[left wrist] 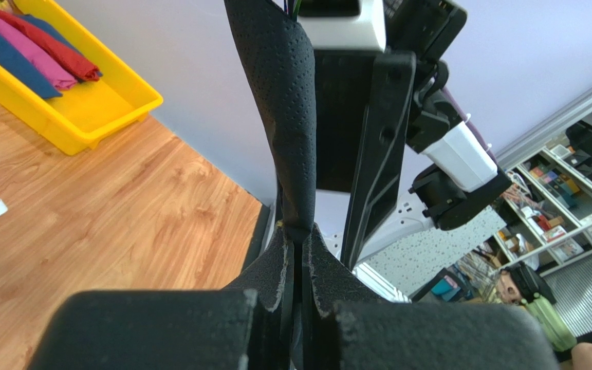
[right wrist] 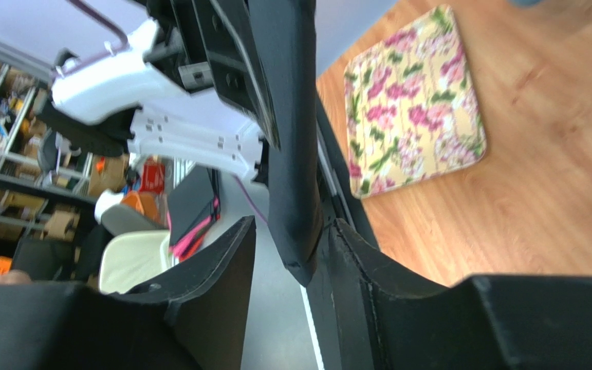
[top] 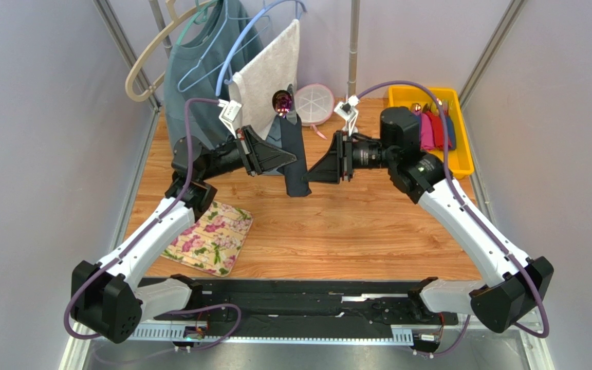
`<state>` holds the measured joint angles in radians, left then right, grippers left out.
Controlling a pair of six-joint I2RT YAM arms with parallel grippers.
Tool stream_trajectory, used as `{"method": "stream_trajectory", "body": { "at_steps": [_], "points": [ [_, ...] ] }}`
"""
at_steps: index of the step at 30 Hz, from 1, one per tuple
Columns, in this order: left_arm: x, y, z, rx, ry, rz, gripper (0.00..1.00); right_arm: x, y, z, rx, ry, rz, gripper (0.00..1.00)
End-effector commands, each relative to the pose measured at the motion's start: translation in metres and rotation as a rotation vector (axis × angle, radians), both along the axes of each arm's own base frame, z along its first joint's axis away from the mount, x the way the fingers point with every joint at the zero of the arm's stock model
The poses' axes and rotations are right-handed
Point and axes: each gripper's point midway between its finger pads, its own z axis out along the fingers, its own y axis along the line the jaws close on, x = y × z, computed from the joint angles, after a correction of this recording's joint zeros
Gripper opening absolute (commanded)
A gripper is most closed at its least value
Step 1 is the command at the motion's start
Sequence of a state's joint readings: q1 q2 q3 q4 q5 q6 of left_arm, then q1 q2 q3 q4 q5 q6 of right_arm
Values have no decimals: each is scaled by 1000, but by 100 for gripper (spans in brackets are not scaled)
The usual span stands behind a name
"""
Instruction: Place the utensils on the paper napkin and roll it up
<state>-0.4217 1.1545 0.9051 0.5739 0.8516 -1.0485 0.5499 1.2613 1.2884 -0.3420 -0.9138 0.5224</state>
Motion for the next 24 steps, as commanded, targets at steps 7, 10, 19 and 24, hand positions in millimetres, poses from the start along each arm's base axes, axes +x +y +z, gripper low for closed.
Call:
{"method": "stream_trajectory", "body": {
  "at_steps": [7, 10, 19, 24],
  "points": [
    [-8, 5, 29, -55, -141, 8, 0, 42, 8, 56, 156, 35, -161, 43],
    [-9, 6, 30, -59, -144, 7, 0, 46, 13, 69, 216, 43, -156, 43],
    [-12, 5, 32, -70, -141, 6, 0, 59, 23, 78, 272, 57, -156, 34],
    [-10, 5, 32, -71, -132, 9, 0, 53, 28, 67, 259, 86, -139, 31]
  ]
}}
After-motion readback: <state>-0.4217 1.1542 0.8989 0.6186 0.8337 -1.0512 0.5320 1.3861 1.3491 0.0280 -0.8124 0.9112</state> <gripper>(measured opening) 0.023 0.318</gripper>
